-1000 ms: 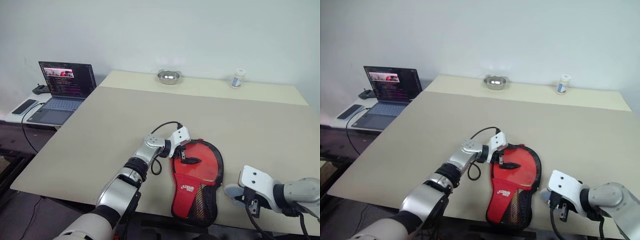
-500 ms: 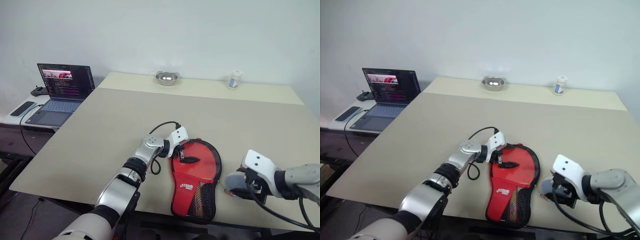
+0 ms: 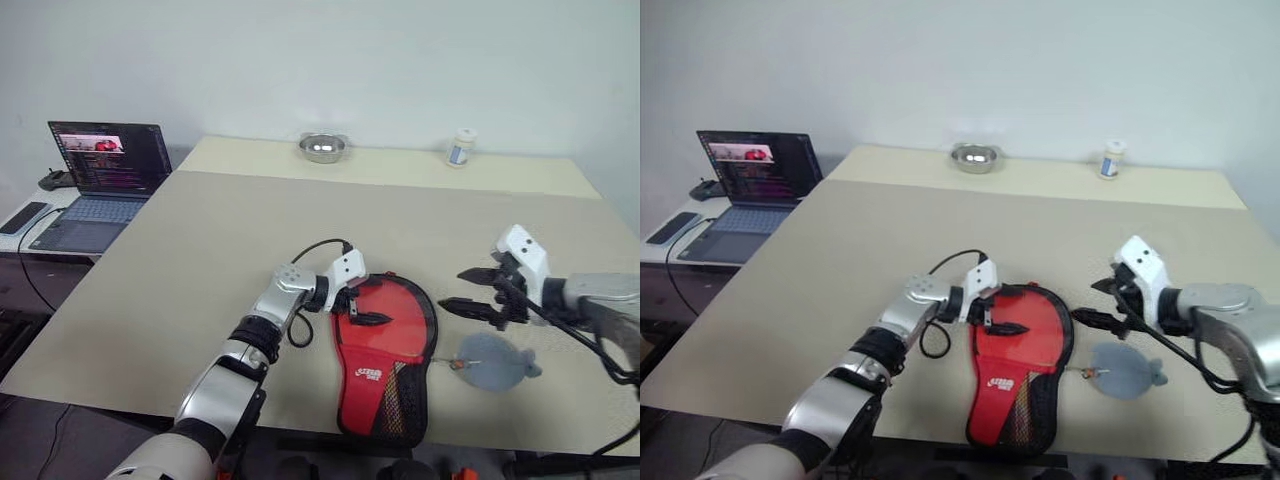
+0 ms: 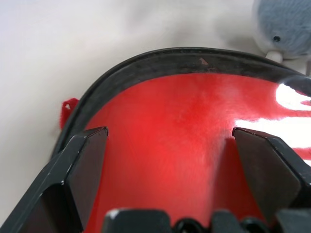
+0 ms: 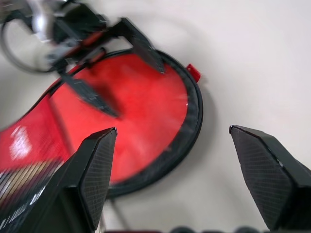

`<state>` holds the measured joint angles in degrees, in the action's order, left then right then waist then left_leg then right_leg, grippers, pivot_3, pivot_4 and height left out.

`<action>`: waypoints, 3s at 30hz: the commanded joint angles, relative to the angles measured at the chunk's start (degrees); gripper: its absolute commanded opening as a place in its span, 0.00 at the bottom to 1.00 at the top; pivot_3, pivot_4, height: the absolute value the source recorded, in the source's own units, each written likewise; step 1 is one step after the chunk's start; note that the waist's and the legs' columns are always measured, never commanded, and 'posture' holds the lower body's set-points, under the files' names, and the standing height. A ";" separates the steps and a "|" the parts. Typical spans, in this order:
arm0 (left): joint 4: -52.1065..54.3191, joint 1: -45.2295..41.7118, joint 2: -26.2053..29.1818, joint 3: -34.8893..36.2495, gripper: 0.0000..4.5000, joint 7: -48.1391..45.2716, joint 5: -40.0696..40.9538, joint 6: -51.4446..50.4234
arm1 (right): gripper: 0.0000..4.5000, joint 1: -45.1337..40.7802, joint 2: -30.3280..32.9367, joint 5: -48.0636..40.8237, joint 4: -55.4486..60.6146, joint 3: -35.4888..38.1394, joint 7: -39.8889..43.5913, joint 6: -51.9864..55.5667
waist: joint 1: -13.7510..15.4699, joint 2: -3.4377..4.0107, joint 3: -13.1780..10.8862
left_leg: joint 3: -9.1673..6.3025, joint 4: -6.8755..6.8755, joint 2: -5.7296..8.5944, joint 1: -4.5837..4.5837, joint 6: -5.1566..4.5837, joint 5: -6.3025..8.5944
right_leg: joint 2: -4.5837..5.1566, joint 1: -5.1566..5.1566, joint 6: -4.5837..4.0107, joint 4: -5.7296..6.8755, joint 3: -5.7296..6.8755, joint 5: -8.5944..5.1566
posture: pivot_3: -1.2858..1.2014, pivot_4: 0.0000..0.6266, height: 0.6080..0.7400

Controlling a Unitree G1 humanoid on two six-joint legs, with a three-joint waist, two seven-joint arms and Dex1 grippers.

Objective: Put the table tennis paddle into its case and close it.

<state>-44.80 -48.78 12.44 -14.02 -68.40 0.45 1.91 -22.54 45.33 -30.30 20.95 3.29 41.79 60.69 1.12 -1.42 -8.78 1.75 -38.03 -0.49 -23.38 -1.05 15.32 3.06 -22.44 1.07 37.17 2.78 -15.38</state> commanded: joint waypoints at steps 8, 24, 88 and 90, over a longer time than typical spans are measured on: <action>18.22 3.81 9.34 4.03 1.00 -2.49 5.48 -9.08 | 0.99 -4.53 -16.84 6.74 -15.40 -3.32 -10.18 -10.80 | -0.34 0.29 -0.35 | 0.20 -0.14 0.06 -0.51 0.06 -0.06 | -0.02 -0.73 0.00 0.40 -0.20 0.00 | 0.52 0.24 1.00; 22.59 6.59 11.21 3.91 1.00 -0.57 5.64 -11.56 | 0.16 -11.57 -18.22 11.07 -29.46 -6.88 -6.50 -12.26 | -0.96 0.33 -0.45 | 0.23 -0.76 0.03 -0.47 -0.04 -0.09 | -0.09 -0.77 0.02 1.04 -0.38 0.03 | 0.52 0.24 1.00; -15.81 -3.24 -3.35 -3.12 1.00 1.57 -3.63 11.57 | 0.99 25.16 11.82 4.17 18.56 8.37 0.21 -2.44 | -0.29 0.10 -0.58 | 0.31 -0.95 0.03 -0.31 -0.18 -0.27 | -0.14 -0.73 0.42 1.37 -0.49 -0.10 | 0.52 0.24 1.00; -15.96 -3.30 -3.34 -3.03 1.00 1.67 -3.66 11.65 | 0.99 25.25 12.03 6.40 17.30 6.11 -0.56 -4.82 | -0.29 0.09 -0.56 | 0.31 -0.95 0.02 -0.28 -0.19 -0.28 | -0.15 -0.73 0.42 1.39 -0.49 -0.10 | 0.52 0.24 1.00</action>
<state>-58.70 -53.04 8.71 -15.88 -67.03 -0.33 14.08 2.72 56.42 -25.91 38.73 10.43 42.02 58.34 0.84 -1.33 -9.35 2.05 -38.99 -0.46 -23.66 -1.24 15.03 2.90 -23.16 1.50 38.56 2.28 -15.48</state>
